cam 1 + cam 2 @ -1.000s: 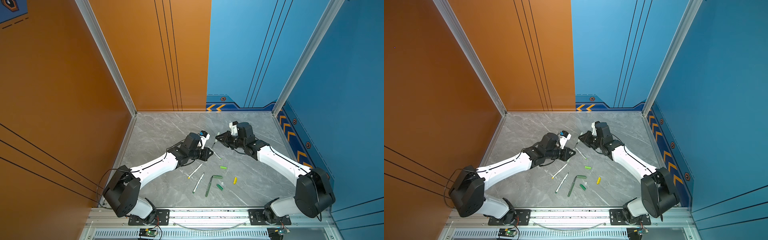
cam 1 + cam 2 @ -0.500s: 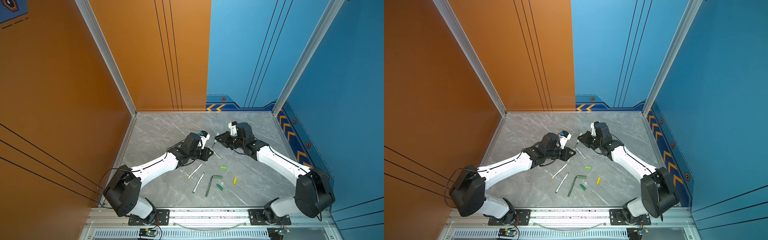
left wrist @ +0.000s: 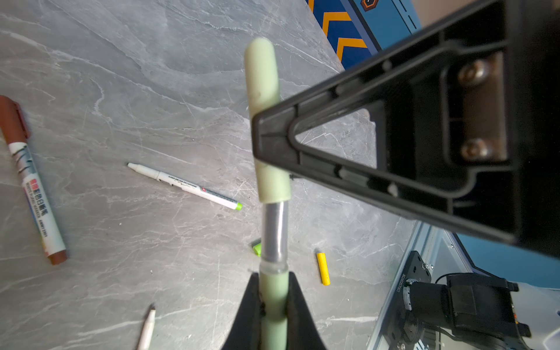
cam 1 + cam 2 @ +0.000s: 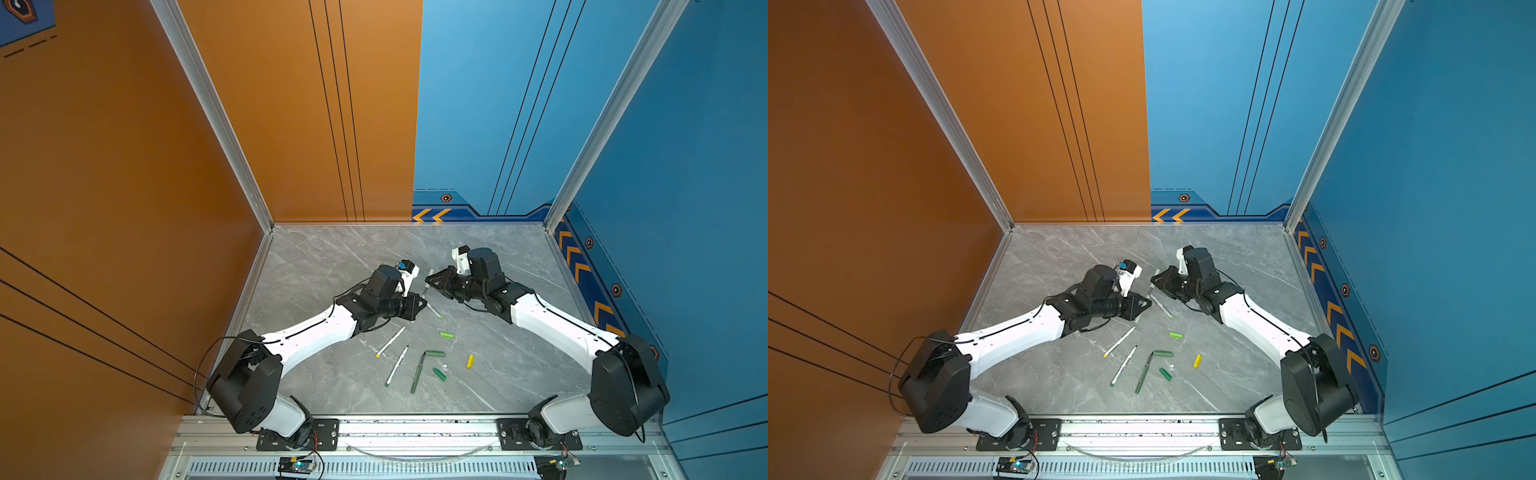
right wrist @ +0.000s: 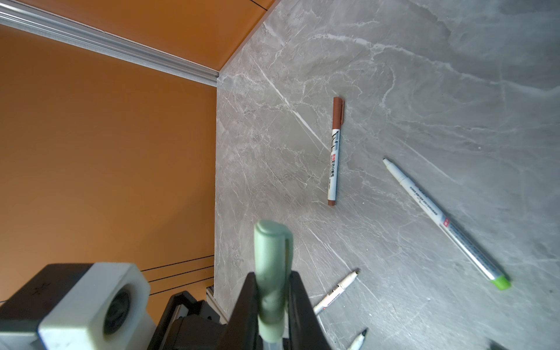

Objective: Insert pens into pen caps
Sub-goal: Put on the pen cap to the pen.

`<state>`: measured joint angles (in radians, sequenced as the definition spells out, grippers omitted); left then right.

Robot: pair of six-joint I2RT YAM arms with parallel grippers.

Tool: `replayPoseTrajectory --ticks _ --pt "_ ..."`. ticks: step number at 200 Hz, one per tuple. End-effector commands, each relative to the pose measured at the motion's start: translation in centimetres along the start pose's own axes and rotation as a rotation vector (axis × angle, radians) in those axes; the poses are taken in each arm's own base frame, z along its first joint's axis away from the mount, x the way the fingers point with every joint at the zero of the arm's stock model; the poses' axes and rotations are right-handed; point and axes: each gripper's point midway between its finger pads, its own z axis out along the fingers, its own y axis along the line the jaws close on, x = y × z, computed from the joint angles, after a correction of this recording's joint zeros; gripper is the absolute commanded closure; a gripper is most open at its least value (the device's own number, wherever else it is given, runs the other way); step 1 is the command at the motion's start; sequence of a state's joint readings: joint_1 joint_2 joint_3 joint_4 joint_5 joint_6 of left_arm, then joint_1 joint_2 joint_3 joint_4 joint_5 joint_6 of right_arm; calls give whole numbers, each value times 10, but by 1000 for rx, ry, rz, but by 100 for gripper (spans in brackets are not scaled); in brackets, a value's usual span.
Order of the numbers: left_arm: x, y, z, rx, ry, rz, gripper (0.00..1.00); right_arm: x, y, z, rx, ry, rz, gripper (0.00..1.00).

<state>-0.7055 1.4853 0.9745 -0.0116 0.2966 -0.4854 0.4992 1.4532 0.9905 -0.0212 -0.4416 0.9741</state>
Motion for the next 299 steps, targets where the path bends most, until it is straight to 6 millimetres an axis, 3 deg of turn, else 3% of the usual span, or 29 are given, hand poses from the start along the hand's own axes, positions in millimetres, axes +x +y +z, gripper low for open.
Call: replayPoseTrajectory --ticks 1,52,148,152,168,193,198,237,268,299 --pt "-9 5 -2 -11 -44 -24 100 5 1 4 -8 4 -1 95" --pt "-25 4 -5 -9 -105 -41 100 17 0 9 3 29 -12 98" --pt "-58 10 -12 -38 -189 -1 100 64 -8 34 2 148 4 97" --pt "-69 3 -15 -26 -212 9 100 64 -8 34 0 148 7 97" --pt "-71 2 -16 -19 -212 21 100 56 -6 31 -8 129 9 93" --pt "-63 2 -15 -3 -188 25 100 30 4 16 -28 72 -5 79" --pt "-49 10 -11 -14 -157 13 100 24 6 12 -30 57 -11 75" --pt "-11 24 4 -20 -61 -29 100 -11 18 -20 -44 -20 -72 48" --pt "8 14 14 32 2 -15 100 -24 15 -32 -23 -43 -94 41" --pt "8 -2 16 86 -3 12 100 -29 5 -27 33 -39 -111 40"
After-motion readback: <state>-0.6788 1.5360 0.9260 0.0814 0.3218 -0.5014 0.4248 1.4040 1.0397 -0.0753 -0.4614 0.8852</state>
